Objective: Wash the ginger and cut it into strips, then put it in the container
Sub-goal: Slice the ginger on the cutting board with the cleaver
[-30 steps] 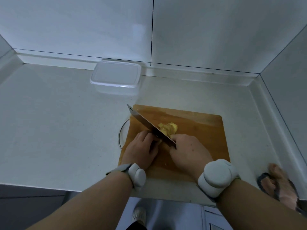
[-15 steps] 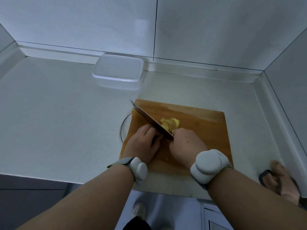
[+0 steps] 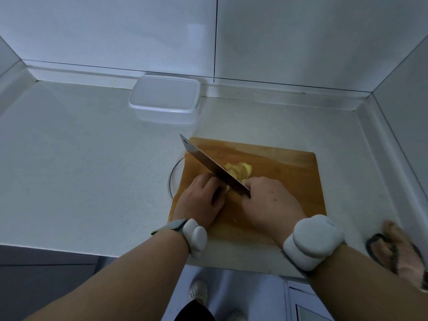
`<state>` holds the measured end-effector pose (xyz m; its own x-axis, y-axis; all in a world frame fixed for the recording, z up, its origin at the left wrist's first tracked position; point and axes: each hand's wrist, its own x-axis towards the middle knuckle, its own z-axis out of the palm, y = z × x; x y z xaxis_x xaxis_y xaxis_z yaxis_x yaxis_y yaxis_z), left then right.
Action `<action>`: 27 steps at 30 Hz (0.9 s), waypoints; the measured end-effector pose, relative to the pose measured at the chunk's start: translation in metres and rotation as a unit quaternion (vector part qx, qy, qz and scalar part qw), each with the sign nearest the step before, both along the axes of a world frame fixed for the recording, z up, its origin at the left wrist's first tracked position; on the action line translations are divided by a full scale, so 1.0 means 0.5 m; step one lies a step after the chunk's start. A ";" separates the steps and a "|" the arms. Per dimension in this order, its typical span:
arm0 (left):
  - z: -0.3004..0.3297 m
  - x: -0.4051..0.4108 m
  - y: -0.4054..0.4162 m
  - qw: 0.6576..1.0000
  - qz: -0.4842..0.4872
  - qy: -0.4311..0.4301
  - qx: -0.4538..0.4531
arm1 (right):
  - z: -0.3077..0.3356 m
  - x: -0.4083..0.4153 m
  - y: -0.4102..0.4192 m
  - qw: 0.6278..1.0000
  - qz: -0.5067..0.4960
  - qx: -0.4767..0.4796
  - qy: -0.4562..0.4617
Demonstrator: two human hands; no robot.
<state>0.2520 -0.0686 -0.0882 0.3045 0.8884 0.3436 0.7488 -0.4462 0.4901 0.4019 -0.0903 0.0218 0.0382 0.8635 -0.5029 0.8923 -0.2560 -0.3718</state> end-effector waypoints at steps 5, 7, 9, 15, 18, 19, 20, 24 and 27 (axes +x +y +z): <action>0.004 0.001 0.000 1.000 -0.011 -0.001 0.000 | 0.011 0.001 -0.005 1.000 0.002 -0.020 -0.021; 0.003 0.002 0.001 1.000 -0.012 -0.008 0.004 | 0.010 -0.002 -0.004 0.999 -0.002 -0.025 -0.025; 0.001 0.002 0.003 1.000 -0.010 -0.016 0.012 | 0.009 -0.005 -0.001 0.999 -0.002 -0.030 -0.035; -0.002 0.003 0.004 0.999 -0.007 -0.014 0.033 | 0.000 -0.024 0.007 0.998 -0.008 -0.034 -0.048; -0.003 0.003 0.005 0.999 -0.007 -0.013 0.036 | -0.009 -0.030 0.018 0.998 -0.008 -0.033 -0.052; -0.003 0.003 0.005 0.999 -0.005 -0.014 0.035 | -0.013 -0.032 0.021 0.998 -0.009 -0.033 -0.051; -0.002 0.004 0.005 0.999 -0.003 -0.016 0.033 | -0.017 -0.034 0.024 0.998 -0.011 -0.033 -0.048; 0.008 0.007 0.001 0.999 0.001 -0.028 0.035 | -0.027 -0.043 0.042 0.999 -0.011 -0.030 -0.041; 0.013 0.008 0.000 0.999 0.018 -0.021 0.034 | -0.024 -0.042 0.052 0.999 -0.008 -0.040 -0.032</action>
